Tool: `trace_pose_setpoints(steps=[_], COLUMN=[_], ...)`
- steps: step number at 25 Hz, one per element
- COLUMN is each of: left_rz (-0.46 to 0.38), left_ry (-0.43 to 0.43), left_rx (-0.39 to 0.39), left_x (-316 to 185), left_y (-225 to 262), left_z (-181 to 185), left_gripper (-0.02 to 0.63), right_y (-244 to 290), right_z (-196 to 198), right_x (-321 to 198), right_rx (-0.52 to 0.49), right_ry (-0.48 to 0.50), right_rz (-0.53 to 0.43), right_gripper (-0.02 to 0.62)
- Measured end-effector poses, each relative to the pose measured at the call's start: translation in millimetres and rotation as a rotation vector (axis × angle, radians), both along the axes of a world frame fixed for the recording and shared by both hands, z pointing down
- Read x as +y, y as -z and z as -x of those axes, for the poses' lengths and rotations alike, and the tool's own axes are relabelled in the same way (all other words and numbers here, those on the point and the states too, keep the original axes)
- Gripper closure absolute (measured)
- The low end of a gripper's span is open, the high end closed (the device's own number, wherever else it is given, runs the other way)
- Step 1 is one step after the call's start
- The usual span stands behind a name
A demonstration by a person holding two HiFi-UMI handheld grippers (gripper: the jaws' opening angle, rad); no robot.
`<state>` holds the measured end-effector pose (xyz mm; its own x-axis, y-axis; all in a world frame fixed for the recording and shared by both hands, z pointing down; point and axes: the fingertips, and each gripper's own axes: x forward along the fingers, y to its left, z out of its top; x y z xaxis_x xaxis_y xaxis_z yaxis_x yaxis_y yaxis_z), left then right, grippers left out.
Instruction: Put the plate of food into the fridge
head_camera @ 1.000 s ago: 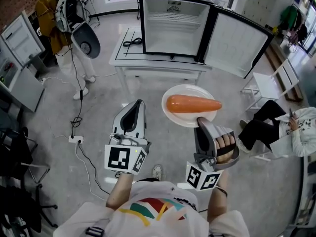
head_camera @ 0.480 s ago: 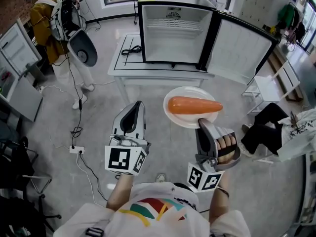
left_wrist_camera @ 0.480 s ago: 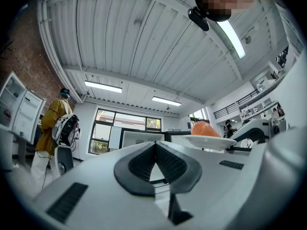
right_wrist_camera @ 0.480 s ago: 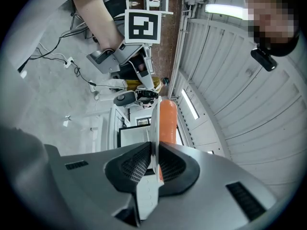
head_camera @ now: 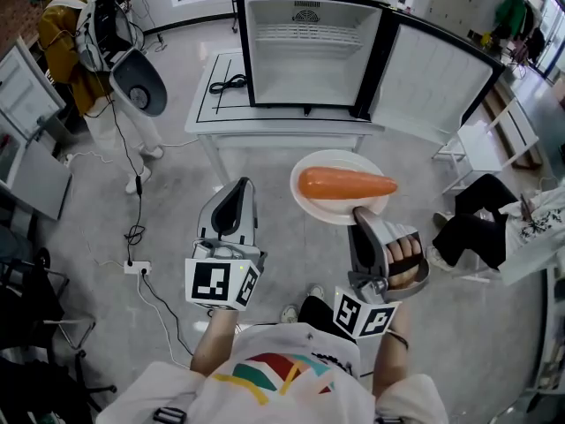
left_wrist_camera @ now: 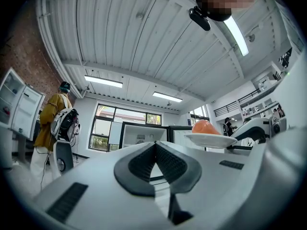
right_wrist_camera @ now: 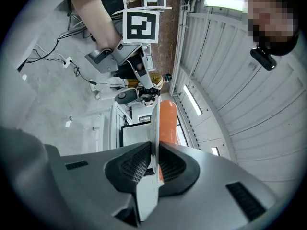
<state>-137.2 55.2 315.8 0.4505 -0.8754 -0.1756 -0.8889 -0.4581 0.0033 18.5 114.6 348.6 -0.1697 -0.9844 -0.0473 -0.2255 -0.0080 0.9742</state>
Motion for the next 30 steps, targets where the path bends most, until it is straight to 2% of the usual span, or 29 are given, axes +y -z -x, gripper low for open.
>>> trace_pose_setpoints(steps=[10,21,30], left_rz=[0.006,-0.002,-0.002], left_ry=[0.01,0.025,0.046], left_rx=[0.02,0.015,-0.019], left_x=[-40,-112,-167], left_y=[-4,3,12], left_z=[-14,-48,-68], left_gripper=[0.598,0.598,0.598], right_y=[5,20,28], right_z=[-3,-23,-43], right_x=[-51,-124,-181], right_rx=[0.025,0.018,-0.007], right_ry=[0.047,0.097,0.129], right_rz=[-0.004,-0.024,-0.018], right_gripper=[0.554,0.554,0.554])
